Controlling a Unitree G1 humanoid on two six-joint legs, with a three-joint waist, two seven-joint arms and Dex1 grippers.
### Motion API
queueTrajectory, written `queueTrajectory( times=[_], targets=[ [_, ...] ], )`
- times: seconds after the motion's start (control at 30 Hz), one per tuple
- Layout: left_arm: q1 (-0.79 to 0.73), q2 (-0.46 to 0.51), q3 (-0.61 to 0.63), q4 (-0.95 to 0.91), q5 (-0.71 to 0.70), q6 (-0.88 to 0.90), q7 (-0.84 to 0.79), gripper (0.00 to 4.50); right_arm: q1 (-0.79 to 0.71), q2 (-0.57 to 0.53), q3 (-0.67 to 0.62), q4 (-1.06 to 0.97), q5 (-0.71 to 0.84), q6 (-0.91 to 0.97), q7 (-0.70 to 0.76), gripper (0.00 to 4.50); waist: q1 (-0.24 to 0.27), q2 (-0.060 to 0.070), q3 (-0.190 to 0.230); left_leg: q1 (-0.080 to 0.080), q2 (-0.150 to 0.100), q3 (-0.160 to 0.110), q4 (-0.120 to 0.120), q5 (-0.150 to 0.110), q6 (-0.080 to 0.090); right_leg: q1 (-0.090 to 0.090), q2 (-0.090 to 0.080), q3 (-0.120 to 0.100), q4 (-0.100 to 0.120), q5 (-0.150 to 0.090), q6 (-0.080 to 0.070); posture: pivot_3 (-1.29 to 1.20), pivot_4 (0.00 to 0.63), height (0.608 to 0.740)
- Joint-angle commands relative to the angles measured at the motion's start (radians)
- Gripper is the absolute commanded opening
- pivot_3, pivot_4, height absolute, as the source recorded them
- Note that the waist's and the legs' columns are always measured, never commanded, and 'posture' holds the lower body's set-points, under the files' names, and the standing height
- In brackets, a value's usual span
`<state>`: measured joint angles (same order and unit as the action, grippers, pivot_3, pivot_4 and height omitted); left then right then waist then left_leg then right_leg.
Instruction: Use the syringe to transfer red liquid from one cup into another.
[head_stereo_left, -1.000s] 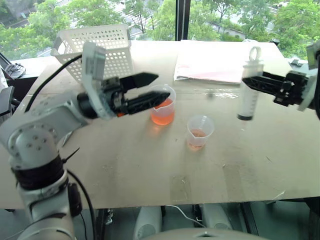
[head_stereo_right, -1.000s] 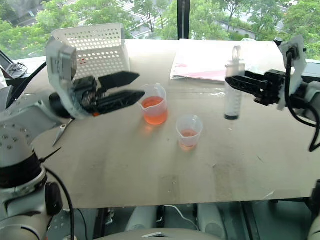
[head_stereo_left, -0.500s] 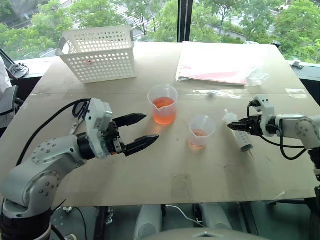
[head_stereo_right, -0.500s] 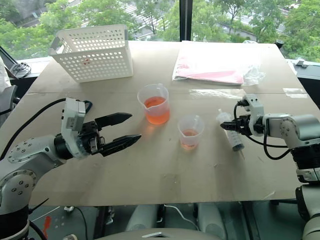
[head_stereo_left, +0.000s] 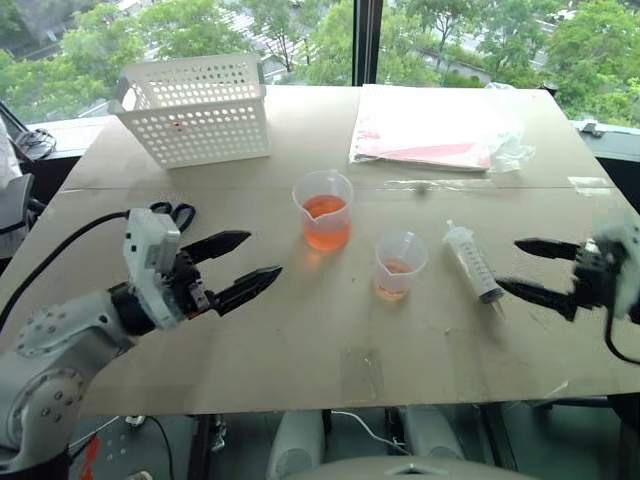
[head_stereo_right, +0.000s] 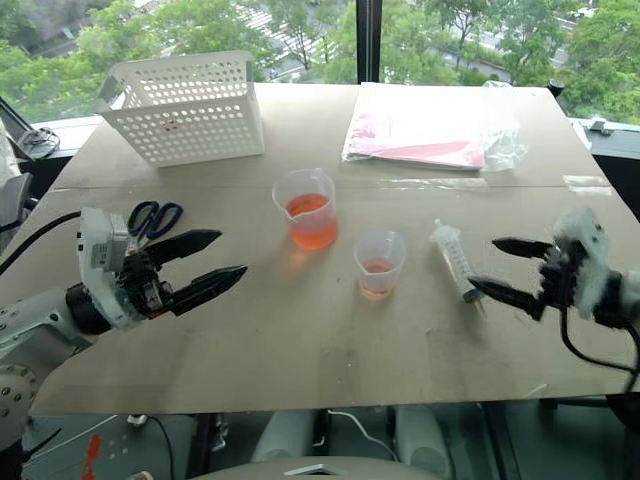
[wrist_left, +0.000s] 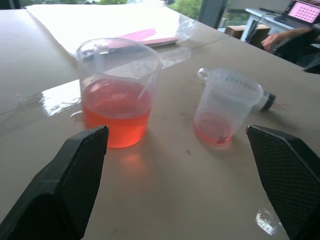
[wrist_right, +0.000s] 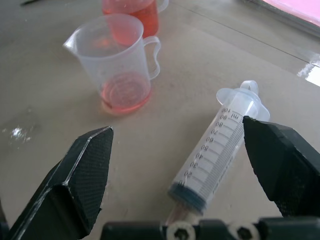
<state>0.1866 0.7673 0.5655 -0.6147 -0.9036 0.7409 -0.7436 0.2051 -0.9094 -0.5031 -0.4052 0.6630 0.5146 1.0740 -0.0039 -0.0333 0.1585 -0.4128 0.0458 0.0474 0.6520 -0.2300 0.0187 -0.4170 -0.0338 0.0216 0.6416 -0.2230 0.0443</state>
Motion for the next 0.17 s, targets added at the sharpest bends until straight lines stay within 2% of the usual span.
queueTrajectory(
  times=[0.03, 0.17],
  targets=[
    [0.046, -0.016, 0.062, 0.001, 0.012, -0.031, 0.011, 4.50, 0.117, 0.031, -0.135, -0.052, -0.047, -0.130, 0.079, 4.42, -0.001, 0.000, 0.000, 0.001, 0.000, 0.000, 0.001, 0.000, 0.000, 0.001, 0.000, 0.000, 0.000, 0.000, 0.000, 0.00, 0.150, 0.740],
    [0.062, -0.057, 0.078, 0.062, 0.024, -0.047, 0.051, 4.50, 0.222, 0.078, -0.183, -0.038, -0.075, -0.185, 0.082, 4.42, -0.001, 0.000, -0.001, 0.007, 0.003, -0.001, 0.001, 0.000, 0.000, 0.004, -0.001, 0.001, 0.000, 0.000, 0.000, 0.00, 0.150, 0.740]
  ],
)
